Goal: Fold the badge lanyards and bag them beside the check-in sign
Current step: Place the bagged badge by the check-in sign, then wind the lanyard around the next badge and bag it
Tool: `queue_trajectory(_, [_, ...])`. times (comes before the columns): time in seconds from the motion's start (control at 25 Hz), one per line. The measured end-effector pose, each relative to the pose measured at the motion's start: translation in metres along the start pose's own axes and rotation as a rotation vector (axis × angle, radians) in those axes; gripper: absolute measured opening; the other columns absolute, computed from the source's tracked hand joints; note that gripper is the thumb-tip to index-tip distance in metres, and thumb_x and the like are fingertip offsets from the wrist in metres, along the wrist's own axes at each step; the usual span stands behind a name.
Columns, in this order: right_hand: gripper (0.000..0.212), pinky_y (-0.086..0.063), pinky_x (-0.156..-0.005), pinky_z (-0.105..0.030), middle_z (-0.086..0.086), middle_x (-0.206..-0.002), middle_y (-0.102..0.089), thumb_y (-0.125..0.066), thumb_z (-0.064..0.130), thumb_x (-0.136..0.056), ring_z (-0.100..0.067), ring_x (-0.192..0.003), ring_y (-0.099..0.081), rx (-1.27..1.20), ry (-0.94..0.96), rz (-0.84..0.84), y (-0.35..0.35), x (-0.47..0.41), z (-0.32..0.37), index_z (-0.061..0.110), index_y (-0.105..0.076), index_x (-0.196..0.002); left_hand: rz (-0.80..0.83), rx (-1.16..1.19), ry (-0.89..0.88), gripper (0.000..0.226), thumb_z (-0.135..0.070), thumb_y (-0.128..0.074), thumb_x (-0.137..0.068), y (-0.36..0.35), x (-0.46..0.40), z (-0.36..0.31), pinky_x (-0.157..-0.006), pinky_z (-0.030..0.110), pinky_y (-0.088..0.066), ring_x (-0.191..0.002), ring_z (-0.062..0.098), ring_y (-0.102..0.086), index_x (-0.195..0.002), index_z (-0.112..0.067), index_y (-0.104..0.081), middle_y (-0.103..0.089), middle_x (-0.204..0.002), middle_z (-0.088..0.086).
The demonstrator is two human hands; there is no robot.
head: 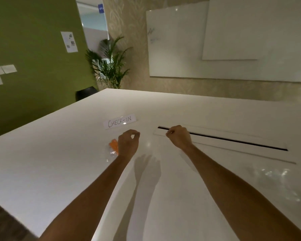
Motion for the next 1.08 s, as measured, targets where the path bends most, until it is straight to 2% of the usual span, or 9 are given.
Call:
queue_trajectory(0.08, [0.02, -0.053, -0.085, -0.035, -0.004, -0.106, -0.07, -0.063, 0.03, -0.082, -0.027, -0.1, -0.063, 0.028, -0.013, -0.044, 0.032, 0.011, -0.024, 0.022, -0.072, -0.098, 0.047, 0.03, -0.031, 0.02, -0.026, -0.062, -0.088, -0.025, 0.013, -0.024, -0.083, 0.018, -0.04, -0.097, 0.018, -0.064, -0.097, -0.013, -0.073, -0.072, -0.104, 0.004])
queue_trajectory(0.28, [0.03, -0.049, -0.088, -0.034, -0.002, -0.109, -0.071, -0.061, 0.029, -0.083, -0.027, -0.107, -0.061, 0.098, -0.069, -0.151, 0.12, 0.049, -0.089, 0.022, -0.066, -0.112, 0.148, 0.06, -0.155, 0.027, -0.034, -0.059, -0.09, -0.092, 0.062, -0.087, -0.085, 0.022, -0.041, -0.102, 0.023, -0.063, -0.105, -0.013, -0.069, -0.07, -0.109, 0.009])
queue_trajectory(0.44, [0.031, -0.048, -0.088, -0.032, 0.0, -0.108, -0.071, -0.062, 0.029, -0.084, -0.025, -0.106, -0.062, 0.132, -0.118, -0.233, 0.192, 0.089, -0.144, 0.021, -0.064, -0.114, 0.266, 0.111, -0.219, 0.034, -0.039, -0.056, -0.091, -0.146, 0.113, -0.14, -0.089, 0.024, -0.038, -0.11, 0.022, -0.059, -0.111, -0.012, -0.065, -0.066, -0.116, 0.007])
queue_trajectory(0.64, [0.034, -0.046, -0.087, -0.03, 0.003, -0.111, -0.07, -0.062, 0.031, -0.084, -0.022, -0.106, -0.061, 0.182, -0.193, -0.302, 0.274, 0.15, -0.209, 0.023, -0.062, -0.117, 0.391, 0.132, -0.29, 0.04, -0.041, -0.053, -0.092, -0.2, 0.187, -0.207, -0.093, 0.031, -0.042, -0.11, 0.023, -0.058, -0.116, -0.011, -0.062, -0.063, -0.119, 0.008])
queue_trajectory(0.96, [0.033, -0.047, -0.085, -0.03, 0.0, -0.108, -0.071, -0.064, 0.028, -0.083, -0.023, -0.104, -0.063, 0.219, -0.309, -0.384, 0.386, 0.262, -0.305, 0.021, -0.064, -0.115, 0.547, 0.187, -0.369, 0.041, -0.039, -0.054, -0.092, -0.275, 0.31, -0.304, -0.104, 0.034, -0.039, -0.122, 0.025, -0.052, -0.12, -0.01, -0.061, -0.061, -0.127, 0.01])
queue_trajectory(1.08, [0.033, -0.048, -0.084, -0.031, -0.002, -0.11, -0.071, -0.063, 0.026, -0.083, -0.026, -0.105, -0.063, 0.281, -0.351, -0.406, 0.421, 0.303, -0.336, 0.022, -0.064, -0.116, 0.618, 0.21, -0.39, 0.043, -0.04, -0.054, -0.092, -0.3, 0.356, -0.335, -0.103, 0.032, -0.038, -0.122, 0.023, -0.052, -0.122, -0.01, -0.06, -0.06, -0.128, 0.01])
Point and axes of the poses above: each hand's wrist, its own x-axis away from the middle knuckle, its own y-axis out of the back of the hand, z = x × y, the point moved 6 cm from there along -x, towards the middle knuckle
